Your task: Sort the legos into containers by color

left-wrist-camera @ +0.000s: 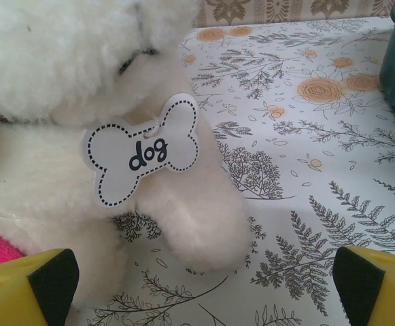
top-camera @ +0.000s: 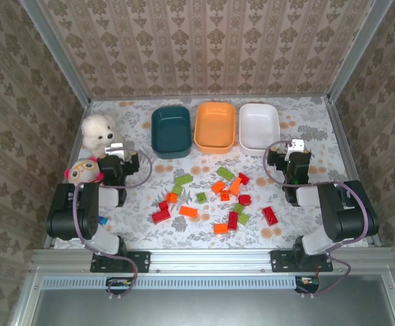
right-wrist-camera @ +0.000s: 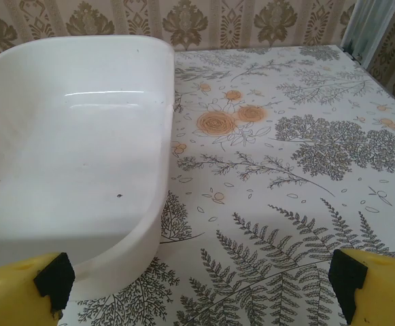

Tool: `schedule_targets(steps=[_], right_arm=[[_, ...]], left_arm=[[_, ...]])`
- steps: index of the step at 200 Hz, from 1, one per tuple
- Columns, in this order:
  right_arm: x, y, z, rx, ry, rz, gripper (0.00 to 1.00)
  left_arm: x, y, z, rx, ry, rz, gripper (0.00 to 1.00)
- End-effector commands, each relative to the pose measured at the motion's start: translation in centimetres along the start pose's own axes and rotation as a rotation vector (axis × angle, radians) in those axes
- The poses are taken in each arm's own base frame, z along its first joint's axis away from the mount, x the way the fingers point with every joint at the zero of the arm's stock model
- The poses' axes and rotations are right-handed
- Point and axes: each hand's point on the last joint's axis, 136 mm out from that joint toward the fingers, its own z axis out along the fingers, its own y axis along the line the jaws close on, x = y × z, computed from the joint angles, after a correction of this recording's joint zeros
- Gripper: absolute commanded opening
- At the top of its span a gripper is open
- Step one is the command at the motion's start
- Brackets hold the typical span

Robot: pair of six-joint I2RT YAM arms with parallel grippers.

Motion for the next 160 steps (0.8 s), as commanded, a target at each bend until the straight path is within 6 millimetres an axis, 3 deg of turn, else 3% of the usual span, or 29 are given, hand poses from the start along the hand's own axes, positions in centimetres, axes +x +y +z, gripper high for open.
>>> schedule_targets(steps=[1, 131, 160], right_arm=[[-0.5, 0.5, 0.2, -0.023, -0.012, 0.0, 1.0], [-0.4, 0.5, 0.3, -0.023, -0.005, -0.001, 1.0], [-2.0, -0.5, -1.0, 0.04, -0.052, 0.012, 1.0]], left_arm=[[-1.1, 0.0, 0.2, -0.005, -0.03, 0.017, 1.0], [-1.1, 0.0, 0.2, -0.002, -0.028, 0.016, 1.0], [-3.3, -0.6, -1.9, -0.054, -0.093, 0.09, 1.0]])
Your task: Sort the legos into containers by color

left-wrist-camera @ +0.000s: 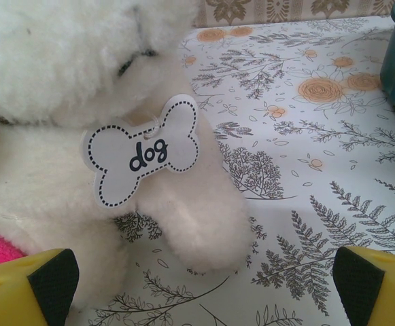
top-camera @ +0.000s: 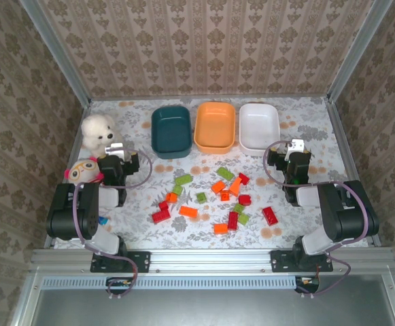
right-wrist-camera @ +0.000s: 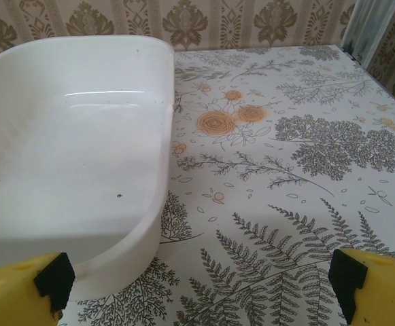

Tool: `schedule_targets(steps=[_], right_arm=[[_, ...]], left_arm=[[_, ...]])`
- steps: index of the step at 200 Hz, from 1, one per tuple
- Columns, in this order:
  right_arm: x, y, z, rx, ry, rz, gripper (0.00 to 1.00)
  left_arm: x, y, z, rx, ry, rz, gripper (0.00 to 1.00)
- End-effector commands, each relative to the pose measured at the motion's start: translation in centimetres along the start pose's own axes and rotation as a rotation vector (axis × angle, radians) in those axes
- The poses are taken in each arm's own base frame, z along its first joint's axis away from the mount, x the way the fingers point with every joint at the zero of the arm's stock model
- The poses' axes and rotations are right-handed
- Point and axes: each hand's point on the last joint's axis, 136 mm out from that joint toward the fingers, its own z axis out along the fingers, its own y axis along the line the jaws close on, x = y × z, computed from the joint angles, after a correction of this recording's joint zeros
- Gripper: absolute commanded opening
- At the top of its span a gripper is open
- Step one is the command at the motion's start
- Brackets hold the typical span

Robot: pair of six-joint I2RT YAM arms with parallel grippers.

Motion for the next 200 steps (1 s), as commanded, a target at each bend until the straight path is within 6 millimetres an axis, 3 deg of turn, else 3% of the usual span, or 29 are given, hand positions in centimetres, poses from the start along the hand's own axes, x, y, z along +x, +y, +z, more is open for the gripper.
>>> schedule_targets(steps=[1, 22, 44, 47, 60, 72, 80, 89, 106, 114, 130, 146, 175, 200], right_arm=[[-2.0, -0.6, -1.0, 0.047, -0.053, 0.012, 1.0], [-5.8, -1.6, -3.4, 0.112, -0.084, 0.036, 1.0], [-13.2, -1.1, -6.7, 0.082, -0.183, 0.084, 1.0], [-14.4, -0.9, -7.2, 0.075, -0.19, 0.087, 1.0], [-19.3, -0.3, -9.7, 0.046, -0.197, 0.124, 1.0], [-21.4, -1.0, -11.3, 0.059, -0.125, 0.326, 1.0], [-20.3, -1.2, -12.0, 0.081, 0.019, 0.452, 1.0], [-18.3, -1.3, -13.0, 0.12, 0.167, 0.533, 1.0], [-17.3, 2.6, -13.2, -0.098, 0.293, 0.484, 1.0], [-16.5, 2.9, -14.0, -0.072, 0.346, 0.449, 1.0], [-14.6, 3.3, -15.9, -0.004, 0.461, 0.341, 0.97], [-12.1, 4.5, -17.8, -0.004, 0.597, 0.206, 0.87], [-4.2, 5.2, -21.0, 0.004, 0.916, 0.035, 0.78], [2.0, 4.5, -22.7, 0.027, 1.109, -0.041, 0.78]], left_arm=[[-3.4, -0.4, -1.9, -0.056, -0.094, 0.081, 1.0], [-6.8, -2.5, -5.1, -0.097, -0.16, 0.173, 1.0], [-10.2, -5.2, -8.7, -0.046, -0.193, 0.149, 1.0], [-10.7, -4.9, -9.3, -0.06, -0.201, 0.136, 1.0], [-13.2, -7.1, -12.3, 0.001, -0.264, 0.13, 1.0], [-15.5, -8.9, -14.6, 0.052, -0.311, 0.167, 1.0], [-17.0, -9.4, -15.6, 0.063, -0.32, 0.129, 1.0], [-17.9, -8.8, -16.1, 0.067, -0.253, -0.057, 1.0], [-14.4, -7.0, -16.6, 0.028, 0.07, -0.295, 1.0], [-13.6, -6.9, -16.0, 0.029, 0.123, -0.35, 1.0], [-13.1, -9.7, -15.3, 0.21, 0.212, -0.375, 1.0], [-12.8, -12.7, -15.8, 0.359, 0.269, -0.347, 1.0], [-10.9, -18.0, -18.2, 0.629, 0.378, -0.214, 1.0], [-8.6, -20.3, -20.5, 0.781, 0.465, -0.136, 1.0]])
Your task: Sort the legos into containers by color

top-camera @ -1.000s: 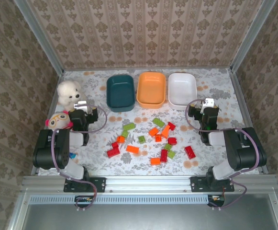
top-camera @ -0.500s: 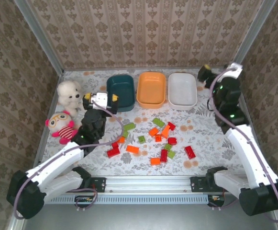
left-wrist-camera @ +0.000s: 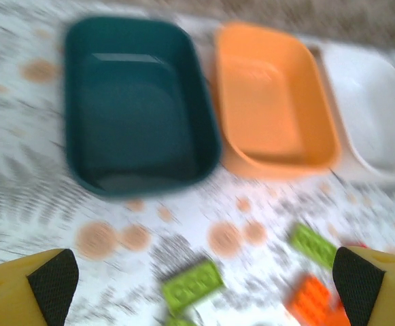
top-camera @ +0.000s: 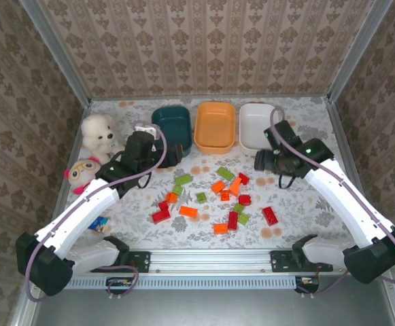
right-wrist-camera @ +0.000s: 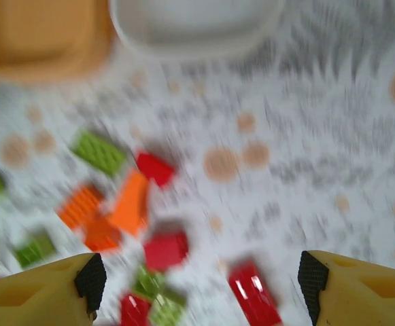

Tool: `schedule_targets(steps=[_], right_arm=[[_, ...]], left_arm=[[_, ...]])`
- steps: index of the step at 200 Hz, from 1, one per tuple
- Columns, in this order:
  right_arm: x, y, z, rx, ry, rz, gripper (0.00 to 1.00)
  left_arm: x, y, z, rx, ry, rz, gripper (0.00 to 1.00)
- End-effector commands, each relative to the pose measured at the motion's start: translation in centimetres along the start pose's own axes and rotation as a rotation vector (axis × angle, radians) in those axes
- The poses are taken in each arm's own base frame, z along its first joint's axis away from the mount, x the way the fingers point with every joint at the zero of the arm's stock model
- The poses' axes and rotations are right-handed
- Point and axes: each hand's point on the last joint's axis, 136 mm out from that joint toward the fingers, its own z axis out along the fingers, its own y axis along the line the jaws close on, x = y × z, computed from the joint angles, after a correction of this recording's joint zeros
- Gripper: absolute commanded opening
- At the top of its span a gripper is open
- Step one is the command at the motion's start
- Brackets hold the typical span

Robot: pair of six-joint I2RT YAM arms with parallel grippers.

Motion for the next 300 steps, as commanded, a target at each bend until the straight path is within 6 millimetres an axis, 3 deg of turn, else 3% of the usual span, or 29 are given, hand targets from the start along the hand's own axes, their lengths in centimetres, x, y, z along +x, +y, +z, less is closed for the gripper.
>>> schedule_targets(steps=[1, 34, 49, 72, 105, 145, 221, 257, 277, 300], right_arm=[[8.1, -3.4, 2.0, 0.13, 0.311, -0.054, 0.78], [12.2, -3.5, 6.2, 0.127, 0.447, -0.05, 0.78], [12.5, -2.4, 7.5, 0.109, 0.465, -0.053, 0.79], [12.5, -3.0, 8.5, 0.196, 0.48, -0.027, 0.81], [14.0, -2.9, 11.1, 0.219, 0.539, 0.009, 0.79], [14.7, -3.0, 12.6, 0.22, 0.559, 0.0, 0.75], [15.8, -3.7, 14.3, 0.234, 0.582, 0.01, 0.48], [15.5, -3.6, 14.4, 0.224, 0.557, 0.015, 0.34], [15.0, -3.6, 14.1, 0.219, 0.527, 0.023, 0.33], [14.1, -3.6, 13.5, 0.218, 0.492, 0.025, 0.29]], left_arm=[[4.1, -3.7, -0.8, 0.21, 0.174, 0.064, 1.0], [6.6, -4.7, -1.5, 0.271, 0.222, 0.08, 1.0], [7.0, -4.5, -1.6, 0.264, 0.224, 0.068, 1.0], [7.2, -4.6, -1.7, 0.262, 0.224, 0.056, 1.0], [7.0, -4.6, -1.9, 0.255, 0.218, 0.058, 1.0], [6.8, -4.4, -2.0, 0.238, 0.21, 0.064, 1.0], [7.1, -4.8, -2.1, 0.265, 0.228, 0.055, 1.0], [7.4, -7.1, -2.5, 0.401, 0.247, 0.063, 1.0], [7.7, -9.2, -3.1, 0.544, 0.257, 0.064, 1.0], [8.3, -10.4, -3.2, 0.617, 0.302, 0.057, 1.0]])
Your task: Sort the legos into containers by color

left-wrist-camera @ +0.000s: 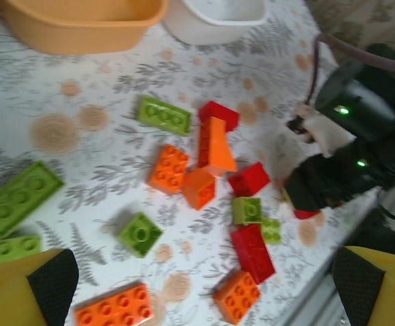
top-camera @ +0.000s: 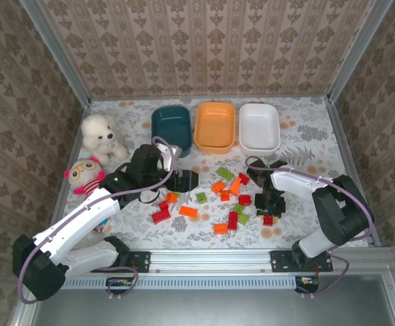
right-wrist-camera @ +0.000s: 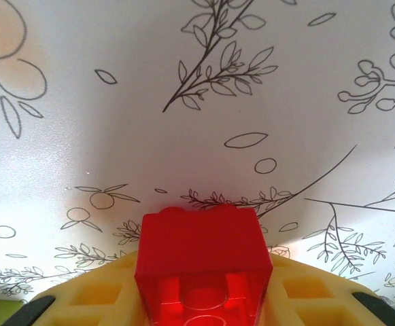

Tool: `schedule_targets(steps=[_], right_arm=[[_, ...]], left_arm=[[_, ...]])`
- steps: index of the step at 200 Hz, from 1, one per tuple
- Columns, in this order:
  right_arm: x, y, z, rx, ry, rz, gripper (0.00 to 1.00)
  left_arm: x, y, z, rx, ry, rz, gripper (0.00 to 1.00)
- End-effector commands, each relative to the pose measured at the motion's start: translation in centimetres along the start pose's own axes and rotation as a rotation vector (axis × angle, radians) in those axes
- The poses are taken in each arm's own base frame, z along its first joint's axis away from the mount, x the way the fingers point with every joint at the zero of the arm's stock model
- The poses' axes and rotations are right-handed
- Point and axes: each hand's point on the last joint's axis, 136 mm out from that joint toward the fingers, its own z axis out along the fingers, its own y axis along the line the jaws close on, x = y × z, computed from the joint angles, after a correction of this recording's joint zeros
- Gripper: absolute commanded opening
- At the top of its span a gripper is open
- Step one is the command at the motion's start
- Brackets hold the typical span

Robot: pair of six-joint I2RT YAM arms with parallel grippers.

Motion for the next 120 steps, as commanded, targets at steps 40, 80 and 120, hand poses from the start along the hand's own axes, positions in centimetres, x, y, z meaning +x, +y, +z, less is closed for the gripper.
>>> schedule_targets(steps=[40, 80, 120], right_arm=[[-4.4, 0.4, -8.4, -0.046, -0.271, 0.01, 0.28], [-12.1, 3.5, -17.5, -0.111, -0.474, -0.021, 0.31], [-21.9, 5.0, -18.7, -0.138, -0.505, 0.052, 0.3]], left_arm=[[-1.1, -3.9, 0.7, 0.205, 0.026, 0.005, 1.0], [-5.4, -0.8, 0.9, -0.006, -0.047, -0.065, 1.0], [-10.1, 3.8, 1.2, -0.163, -0.137, -0.187, 1.0]])
